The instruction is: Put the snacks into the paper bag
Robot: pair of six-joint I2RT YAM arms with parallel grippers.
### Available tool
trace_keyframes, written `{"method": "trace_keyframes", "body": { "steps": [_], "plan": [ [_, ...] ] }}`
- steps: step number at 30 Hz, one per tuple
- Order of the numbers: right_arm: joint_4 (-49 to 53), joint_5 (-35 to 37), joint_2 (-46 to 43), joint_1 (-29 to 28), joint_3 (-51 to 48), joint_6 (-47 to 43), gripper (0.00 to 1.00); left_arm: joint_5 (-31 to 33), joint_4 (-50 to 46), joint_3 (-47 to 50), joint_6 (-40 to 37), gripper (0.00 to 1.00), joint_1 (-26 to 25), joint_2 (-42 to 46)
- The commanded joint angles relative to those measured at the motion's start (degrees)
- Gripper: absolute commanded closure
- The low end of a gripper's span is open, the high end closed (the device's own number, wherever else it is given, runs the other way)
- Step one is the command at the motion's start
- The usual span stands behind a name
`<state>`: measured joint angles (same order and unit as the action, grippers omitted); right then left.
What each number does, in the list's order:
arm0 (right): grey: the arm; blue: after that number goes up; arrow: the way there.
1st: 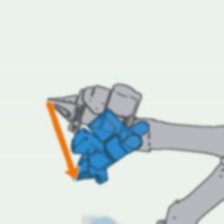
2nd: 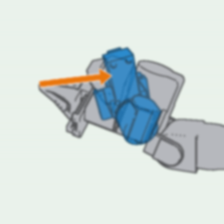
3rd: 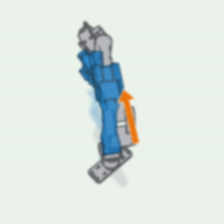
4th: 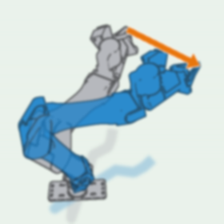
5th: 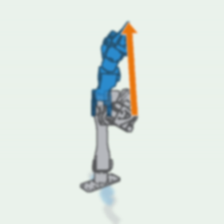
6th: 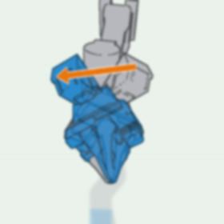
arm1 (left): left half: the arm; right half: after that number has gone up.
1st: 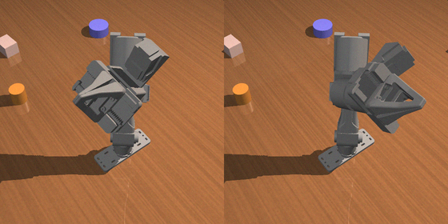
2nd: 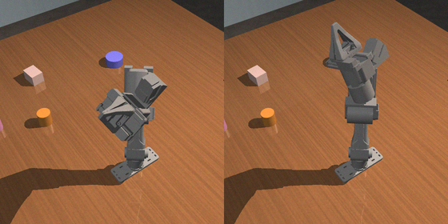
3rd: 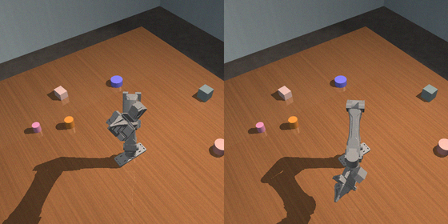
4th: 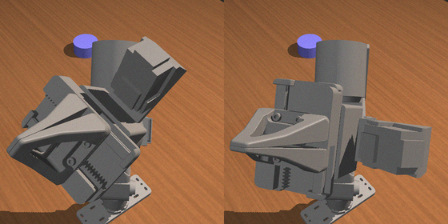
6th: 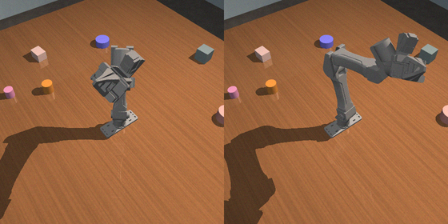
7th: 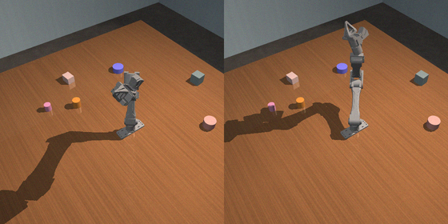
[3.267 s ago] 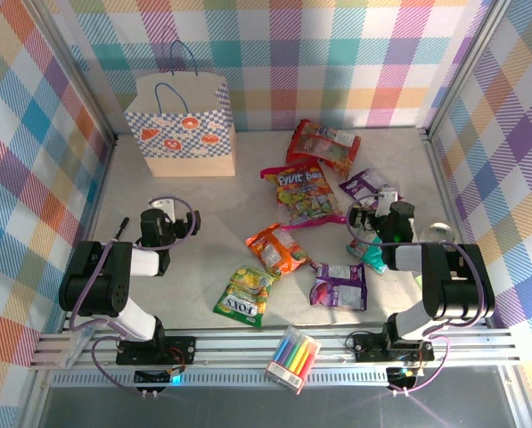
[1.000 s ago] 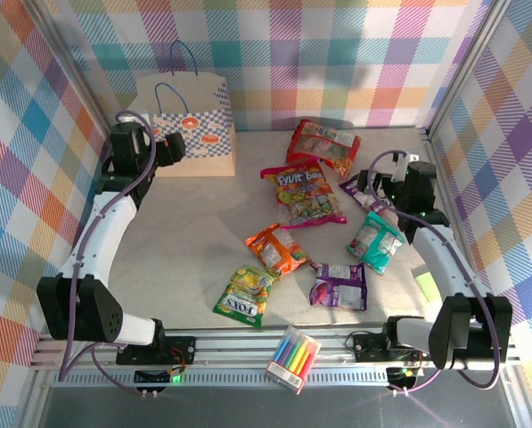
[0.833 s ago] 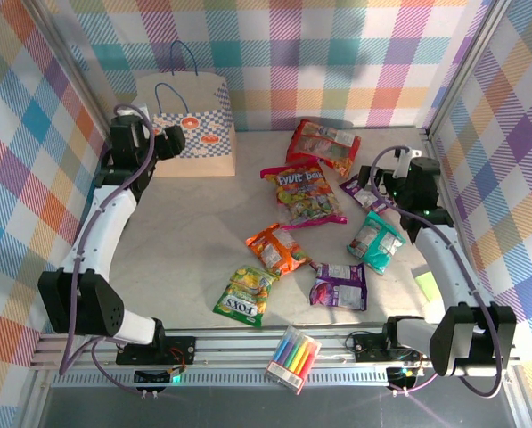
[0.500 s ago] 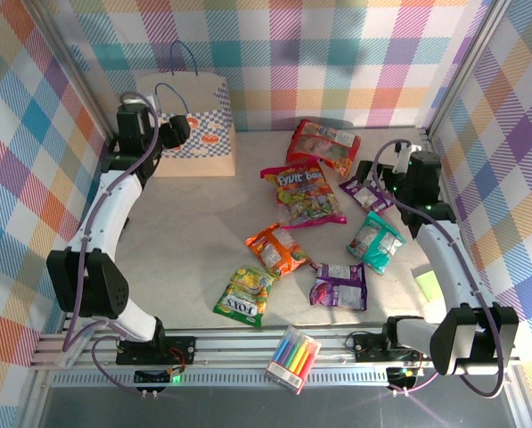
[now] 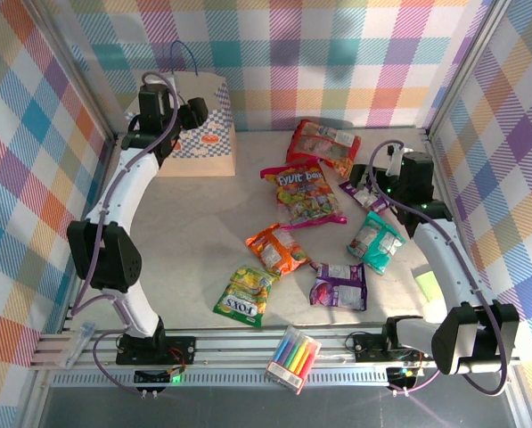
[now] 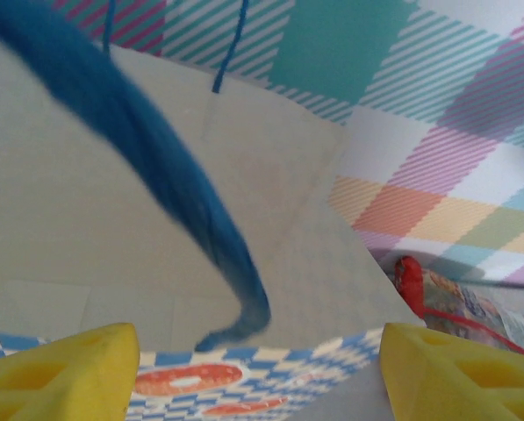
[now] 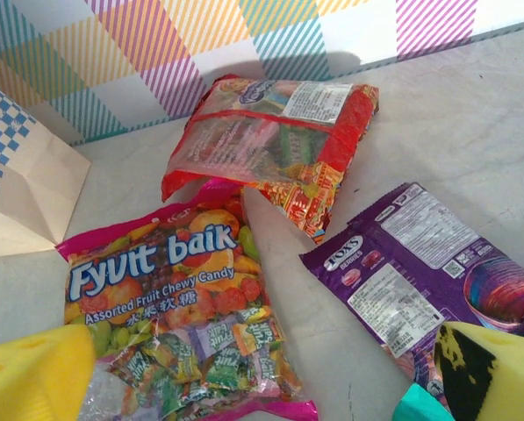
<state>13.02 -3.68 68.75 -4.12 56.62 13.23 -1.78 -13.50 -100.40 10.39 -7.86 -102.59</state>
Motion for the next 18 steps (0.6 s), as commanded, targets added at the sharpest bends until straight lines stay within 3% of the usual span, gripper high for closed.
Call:
{"method": "trace_keyframes", "body": {
  "steps": [1,7,12,18],
  "plan": [
    [1.0,0.4,-0.8,-0.3,0.7,-0.8,0.01,3.0,-0.6,-3.9,-1.4,0.29,-0.7,-1.5],
    [-2.0,1.6,-2.3,-0.4,-1.6,-0.3,0.01,5.6,-4.3,-10.2,-3.0,0.39,-2.4,-6.5],
    [-5.8,1.4,-5.4,-0.5,-4.2,-0.4,0.01,9.1,-8.4,-16.4,-3.7,0.41,-4.1,-10.8],
    [-0.8,1.0,-4.0,-0.5,-1.3,-1.0,0.01,12.5,-10.6,-18.3,-3.6,0.66,-4.5,-12.0]
  ]
}}
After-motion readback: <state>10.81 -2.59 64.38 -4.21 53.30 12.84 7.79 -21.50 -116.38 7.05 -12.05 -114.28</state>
